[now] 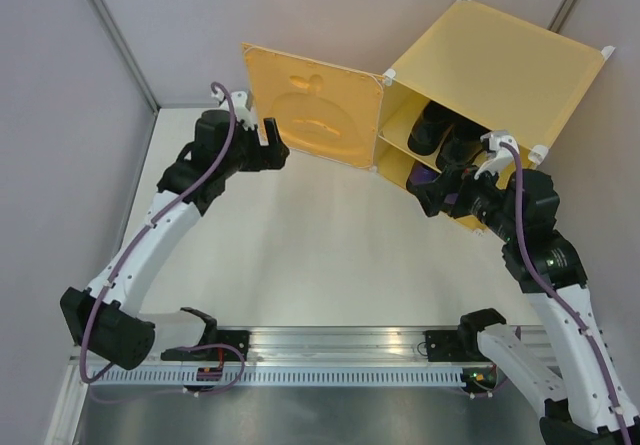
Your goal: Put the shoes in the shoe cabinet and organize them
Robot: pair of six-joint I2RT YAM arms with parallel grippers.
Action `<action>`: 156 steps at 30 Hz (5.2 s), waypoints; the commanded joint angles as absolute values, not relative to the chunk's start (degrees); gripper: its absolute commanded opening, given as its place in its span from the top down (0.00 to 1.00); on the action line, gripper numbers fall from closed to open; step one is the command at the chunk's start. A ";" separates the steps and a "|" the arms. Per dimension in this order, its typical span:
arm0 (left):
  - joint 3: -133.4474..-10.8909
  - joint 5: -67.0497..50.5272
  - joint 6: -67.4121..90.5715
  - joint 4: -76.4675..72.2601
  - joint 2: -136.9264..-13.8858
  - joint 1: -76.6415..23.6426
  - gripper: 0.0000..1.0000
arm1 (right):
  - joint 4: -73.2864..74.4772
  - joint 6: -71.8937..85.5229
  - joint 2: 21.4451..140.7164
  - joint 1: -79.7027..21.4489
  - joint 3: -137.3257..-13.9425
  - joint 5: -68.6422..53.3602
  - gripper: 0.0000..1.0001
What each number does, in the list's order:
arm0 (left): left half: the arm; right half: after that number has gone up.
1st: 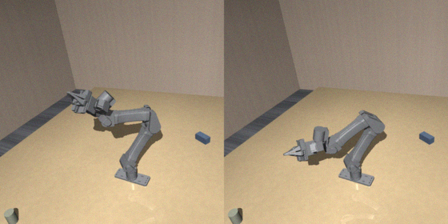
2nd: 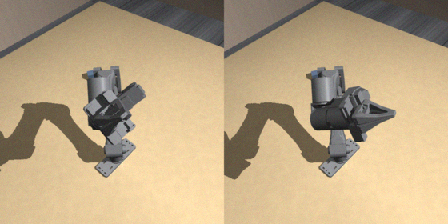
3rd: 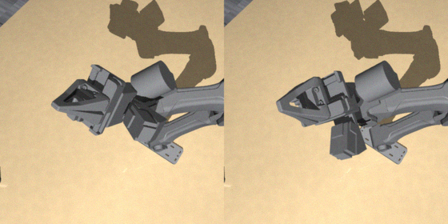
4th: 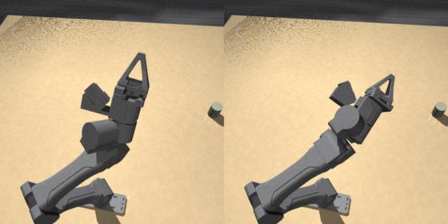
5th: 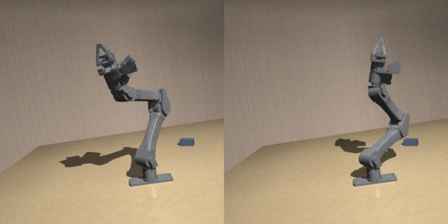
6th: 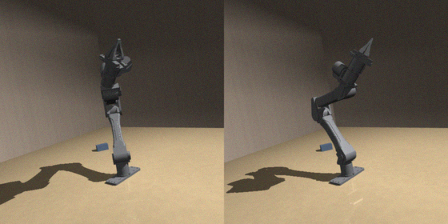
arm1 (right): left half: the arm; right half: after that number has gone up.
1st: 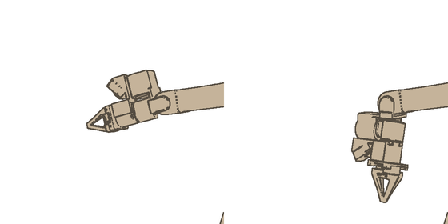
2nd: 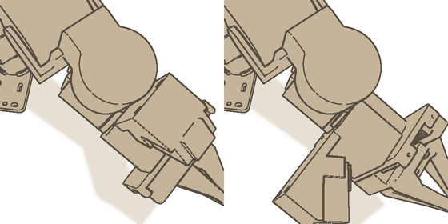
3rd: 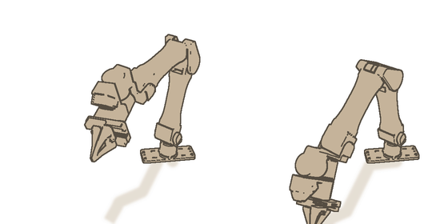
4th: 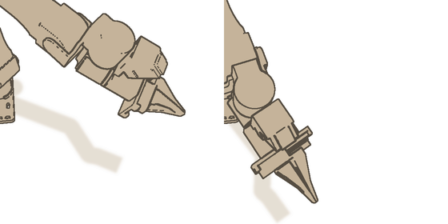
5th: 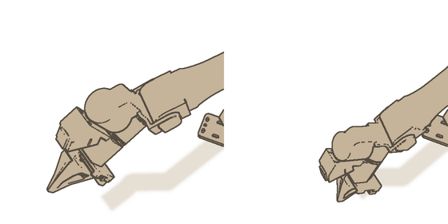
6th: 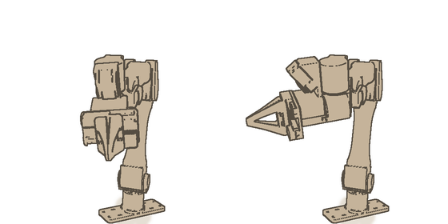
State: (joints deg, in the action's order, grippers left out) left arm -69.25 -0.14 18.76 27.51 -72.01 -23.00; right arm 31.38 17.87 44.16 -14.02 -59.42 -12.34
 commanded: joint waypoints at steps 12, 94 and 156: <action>-117.13 3.43 19.42 24.26 -95.87 -23.12 0.06 | 28.21 14.41 35.69 -14.06 -55.29 -27.15 0.02; -76.64 -4.20 10.28 46.05 -57.39 -20.39 0.14 | 39.99 13.89 22.15 -16.61 -66.97 9.49 0.02; -122.00 10.37 31.55 9.58 -121.47 -51.86 0.04 | 46.75 14.33 18.54 -16.96 -69.17 10.81 0.02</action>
State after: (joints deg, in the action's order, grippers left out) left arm -121.34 8.27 30.15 11.35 -121.99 -52.47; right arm 45.63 13.76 19.09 -16.67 -67.29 9.30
